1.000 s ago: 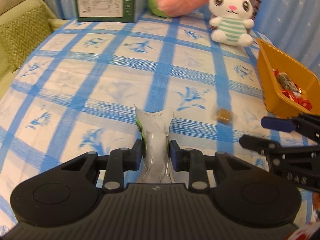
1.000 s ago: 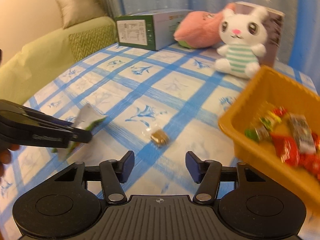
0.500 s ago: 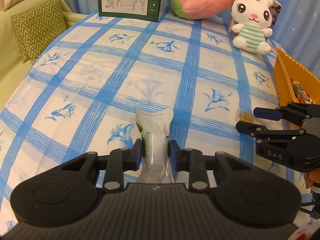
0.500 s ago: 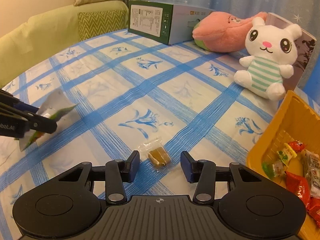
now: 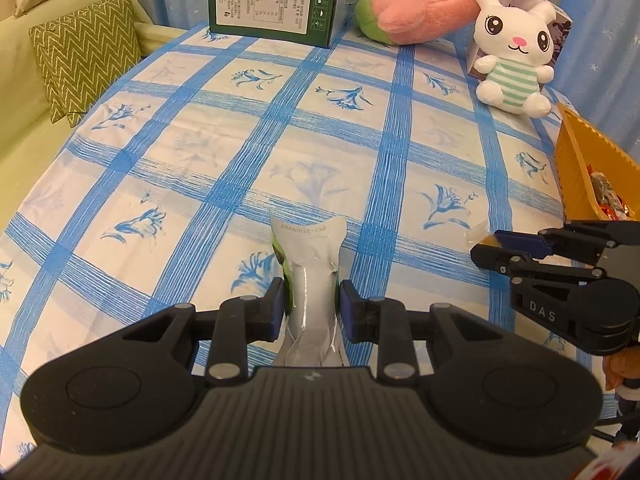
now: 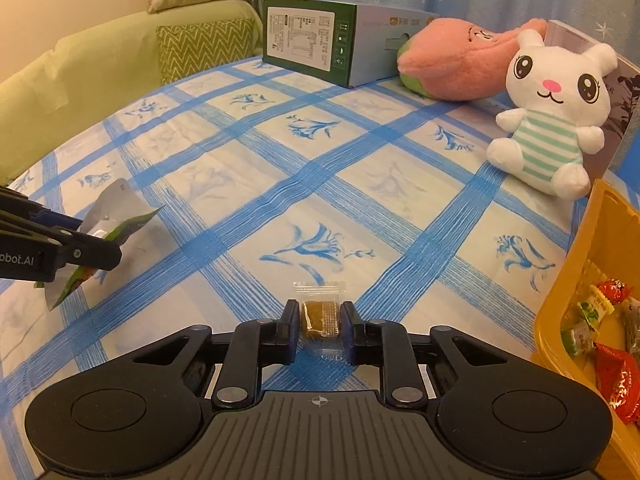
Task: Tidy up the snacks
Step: 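Lift and carry both held snacks over the orange tray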
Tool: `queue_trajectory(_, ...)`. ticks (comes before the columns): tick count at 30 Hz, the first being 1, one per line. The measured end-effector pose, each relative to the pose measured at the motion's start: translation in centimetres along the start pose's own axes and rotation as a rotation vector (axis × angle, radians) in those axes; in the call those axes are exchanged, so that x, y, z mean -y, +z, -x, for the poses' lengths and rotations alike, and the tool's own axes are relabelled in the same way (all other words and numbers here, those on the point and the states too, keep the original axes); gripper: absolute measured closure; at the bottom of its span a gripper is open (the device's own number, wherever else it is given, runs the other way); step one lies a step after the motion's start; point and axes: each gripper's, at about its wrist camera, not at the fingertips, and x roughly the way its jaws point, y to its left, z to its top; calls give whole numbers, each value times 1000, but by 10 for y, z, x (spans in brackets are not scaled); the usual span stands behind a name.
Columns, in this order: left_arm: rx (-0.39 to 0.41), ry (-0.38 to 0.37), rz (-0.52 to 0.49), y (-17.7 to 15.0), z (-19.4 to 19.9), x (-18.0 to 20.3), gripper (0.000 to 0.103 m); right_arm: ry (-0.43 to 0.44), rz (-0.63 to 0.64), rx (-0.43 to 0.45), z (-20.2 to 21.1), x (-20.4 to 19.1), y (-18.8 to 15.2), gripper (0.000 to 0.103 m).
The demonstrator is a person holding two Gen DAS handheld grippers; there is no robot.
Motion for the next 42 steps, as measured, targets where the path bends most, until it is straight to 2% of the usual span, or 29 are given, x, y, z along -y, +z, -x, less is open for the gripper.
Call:
queue_trajectory(8, 9, -7, -7, 0, 7, 4, 76, 17, -21, -1, 9, -1, 0, 81)
queue_trajectory(17, 44, -48, -42, 6, 25, 26, 76, 36, -69, 38, 43, 2, 1, 81)
queue_trajectory(30, 111, -162, -130, 12, 62, 93, 76, 20, -166, 106, 122, 32, -23, 82)
queue_trajectory(42, 117, -284, -247, 5, 78, 176, 76, -85, -312, 128, 198, 85, -74, 81)
